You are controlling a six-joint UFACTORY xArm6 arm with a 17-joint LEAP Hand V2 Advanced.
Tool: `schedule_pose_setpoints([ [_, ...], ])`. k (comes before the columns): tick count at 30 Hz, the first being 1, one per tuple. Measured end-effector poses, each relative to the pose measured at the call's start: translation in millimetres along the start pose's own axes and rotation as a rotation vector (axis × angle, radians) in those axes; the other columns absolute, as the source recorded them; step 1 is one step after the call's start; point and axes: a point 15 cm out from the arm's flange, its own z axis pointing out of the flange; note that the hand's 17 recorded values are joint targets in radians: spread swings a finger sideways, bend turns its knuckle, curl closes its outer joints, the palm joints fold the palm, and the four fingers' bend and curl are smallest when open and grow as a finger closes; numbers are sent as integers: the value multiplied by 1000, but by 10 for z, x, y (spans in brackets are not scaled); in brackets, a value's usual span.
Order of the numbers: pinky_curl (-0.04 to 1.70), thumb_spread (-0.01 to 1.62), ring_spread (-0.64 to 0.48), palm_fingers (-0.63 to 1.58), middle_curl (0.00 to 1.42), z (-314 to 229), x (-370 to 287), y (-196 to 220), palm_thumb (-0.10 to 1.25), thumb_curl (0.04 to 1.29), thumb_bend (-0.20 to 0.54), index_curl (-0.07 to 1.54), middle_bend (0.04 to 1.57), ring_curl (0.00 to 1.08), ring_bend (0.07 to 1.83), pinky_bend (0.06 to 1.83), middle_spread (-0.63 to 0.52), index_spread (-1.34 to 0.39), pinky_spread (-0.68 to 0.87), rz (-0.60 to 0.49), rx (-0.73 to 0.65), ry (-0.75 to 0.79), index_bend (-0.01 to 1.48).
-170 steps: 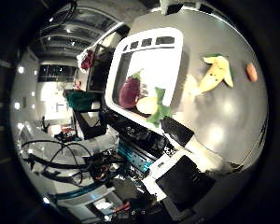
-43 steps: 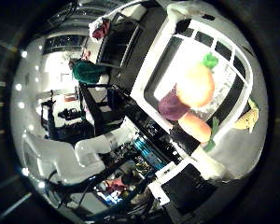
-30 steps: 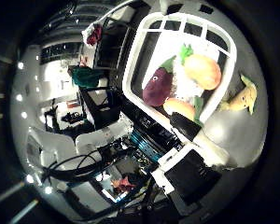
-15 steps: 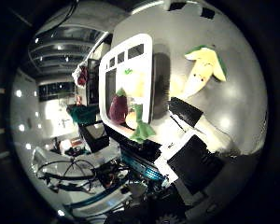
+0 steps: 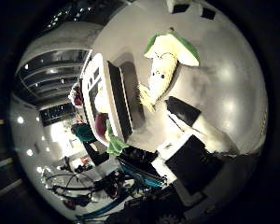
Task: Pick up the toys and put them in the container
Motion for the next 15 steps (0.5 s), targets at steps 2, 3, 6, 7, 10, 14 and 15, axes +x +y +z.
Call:
schedule_pose_setpoints([
  [2, 216, 1056, 6, 437, 392, 98, -88, -63, 611, 370, -45, 342, 363, 246, 474, 398, -80, -253, 335, 5, 4, 12, 173],
  [3, 218, 1057, 0, 421, 398, 176, -176, -64, 590, 360, -37, 335, 372, 254, 492, 410, -77, -236, 329, -9, -9, 16, 153],
  [6, 233, 1055, 15, 283, 390, 320, -327, -69, 584, 350, -24, 316, 330, 263, 498, 448, -50, -225, 341, -55, -34, 29, 125],
  [7, 239, 1054, 26, 240, 388, 343, -336, -65, 622, 356, -9, 310, 324, 260, 476, 461, -41, -233, 350, -72, -40, 38, 137],
  [10, 247, 1039, 83, 90, 364, 397, -288, -64, 772, 401, 44, 306, 255, 234, 389, 471, -11, -302, 367, -162, -68, 105, 171],
  [14, 252, 1005, 125, 70, 348, 313, -309, -199, 861, 435, 34, 302, 218, 218, 340, 473, 3, -369, 376, -294, -69, 219, 168],
  [15, 253, 1000, 131, 69, 344, 311, -344, -218, 875, 441, 28, 300, 210, 215, 334, 473, 5, -377, 377, -325, -71, 244, 166],
])
